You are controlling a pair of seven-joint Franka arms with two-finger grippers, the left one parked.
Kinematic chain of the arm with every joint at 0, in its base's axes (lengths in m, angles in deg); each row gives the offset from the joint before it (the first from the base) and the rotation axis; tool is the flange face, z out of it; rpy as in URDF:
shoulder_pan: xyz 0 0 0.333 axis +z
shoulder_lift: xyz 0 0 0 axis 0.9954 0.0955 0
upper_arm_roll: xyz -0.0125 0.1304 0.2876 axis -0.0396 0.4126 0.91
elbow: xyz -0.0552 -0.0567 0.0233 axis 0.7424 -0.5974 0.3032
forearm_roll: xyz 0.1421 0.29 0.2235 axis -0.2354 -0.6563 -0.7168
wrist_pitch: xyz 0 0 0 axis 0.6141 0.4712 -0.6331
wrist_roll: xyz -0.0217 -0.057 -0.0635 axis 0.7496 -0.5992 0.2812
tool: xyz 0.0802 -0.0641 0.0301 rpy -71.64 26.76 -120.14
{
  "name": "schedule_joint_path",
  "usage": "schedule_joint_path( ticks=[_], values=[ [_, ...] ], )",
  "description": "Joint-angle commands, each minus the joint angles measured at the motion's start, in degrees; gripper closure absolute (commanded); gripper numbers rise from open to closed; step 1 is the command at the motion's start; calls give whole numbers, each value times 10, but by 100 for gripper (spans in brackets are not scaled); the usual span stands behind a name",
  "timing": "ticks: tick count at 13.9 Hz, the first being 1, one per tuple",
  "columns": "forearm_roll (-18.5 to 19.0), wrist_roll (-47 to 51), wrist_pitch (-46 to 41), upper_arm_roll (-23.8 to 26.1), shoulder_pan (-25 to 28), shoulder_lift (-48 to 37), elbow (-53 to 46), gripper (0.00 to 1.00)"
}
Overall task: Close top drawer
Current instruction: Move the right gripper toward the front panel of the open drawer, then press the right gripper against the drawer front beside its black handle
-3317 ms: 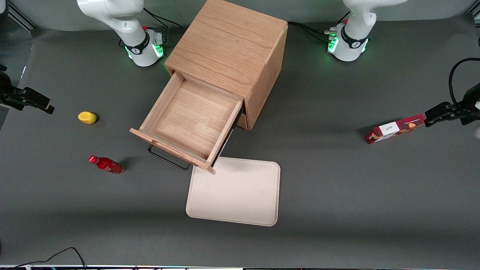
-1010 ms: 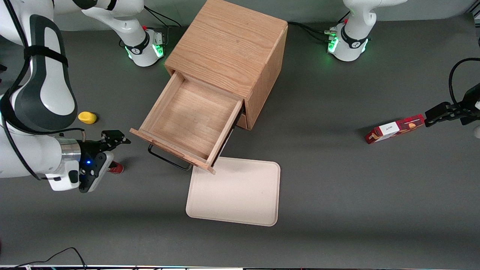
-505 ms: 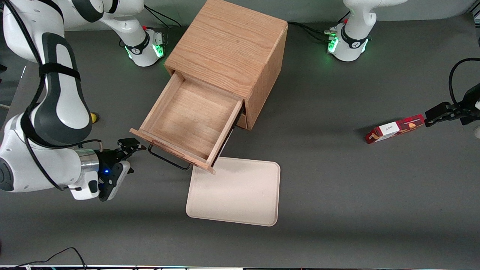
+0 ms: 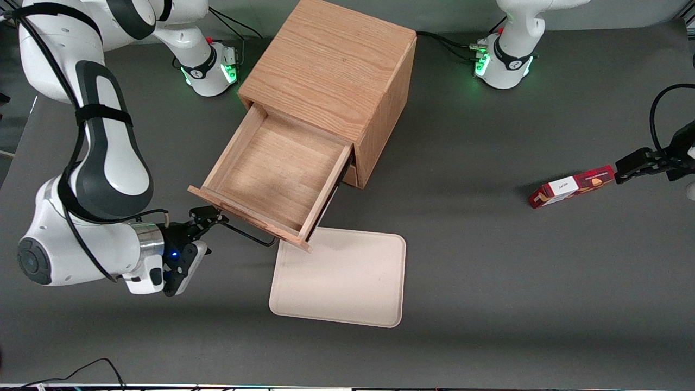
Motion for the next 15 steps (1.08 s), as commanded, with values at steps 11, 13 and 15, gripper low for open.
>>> schedule_joint_path(
  ticks=[11,13,15],
  values=[
    [42,40,43,3,34,41,-16,0],
    [44,40,43,5,38,41,-15,0],
    [46,43,44,5,43,40,-8,0]
  ],
)
